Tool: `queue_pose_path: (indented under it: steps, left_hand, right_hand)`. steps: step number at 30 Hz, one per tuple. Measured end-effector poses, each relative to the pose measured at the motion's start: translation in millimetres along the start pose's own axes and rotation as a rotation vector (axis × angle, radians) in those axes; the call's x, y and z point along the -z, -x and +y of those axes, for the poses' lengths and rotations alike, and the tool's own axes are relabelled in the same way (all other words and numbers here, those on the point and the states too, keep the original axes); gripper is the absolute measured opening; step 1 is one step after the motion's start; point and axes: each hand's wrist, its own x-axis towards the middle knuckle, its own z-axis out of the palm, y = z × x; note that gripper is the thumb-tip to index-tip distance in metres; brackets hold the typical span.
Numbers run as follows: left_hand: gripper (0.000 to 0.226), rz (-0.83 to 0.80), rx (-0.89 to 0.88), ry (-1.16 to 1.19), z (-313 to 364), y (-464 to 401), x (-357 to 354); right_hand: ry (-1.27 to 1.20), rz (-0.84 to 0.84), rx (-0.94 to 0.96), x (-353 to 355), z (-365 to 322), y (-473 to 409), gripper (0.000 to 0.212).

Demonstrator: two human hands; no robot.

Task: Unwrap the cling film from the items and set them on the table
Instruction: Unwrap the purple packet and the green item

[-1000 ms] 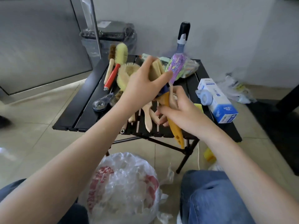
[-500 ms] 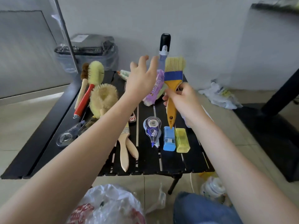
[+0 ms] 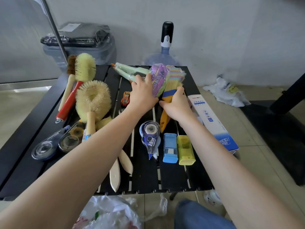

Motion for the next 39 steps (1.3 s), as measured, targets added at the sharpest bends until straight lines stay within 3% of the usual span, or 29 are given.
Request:
queue_pose_path:
  steps: [6, 12, 21, 23, 25, 30, 36, 39]
  left_hand:
    - [0.064, 0.052, -0.028, 0.077, 0, 6, 9]
    - [0.064, 0.084, -0.103, 0.363, 10, 21, 34]
    - [0.032, -0.071, 0.116, 1.152, 15, 97, 88]
    - [0.033, -0.158, 0.173, 1.386, 14, 119, 101]
    - [0.036, -0.166, 0.197, 1.483, 9, 137, 108]
    - [0.038, -0.081, 0.164, 1.307, -12, 180, 111]
    - [0.046, -0.088, 0.103, 1.191, -32, 217, 107]
    - [0.023, 0.007, 0.089, 1.046, -35, 230, 108]
  right_hand:
    - [0.097, -0.103, 0.007, 5, -1, 14, 0.057]
    - [0.181, -0.199, 0.003, 16, -9, 33, 0.043]
    - [0.142, -0.130, 0.101, 34, -34, 83, 0.035]
    - [0.047, -0.104, 0.135, 35, -43, 97, 0.021]
    - [-0.121, -0.103, 0.159, 32, -50, 108, 0.027]
    - [-0.422, -0.200, 0.069, 16, -63, 144, 0.049]
    - [-0.787, -0.356, 0.097, 4, -69, 181, 0.032]
    - [-0.946, -0.436, 0.083, -2, -63, 189, 0.033]
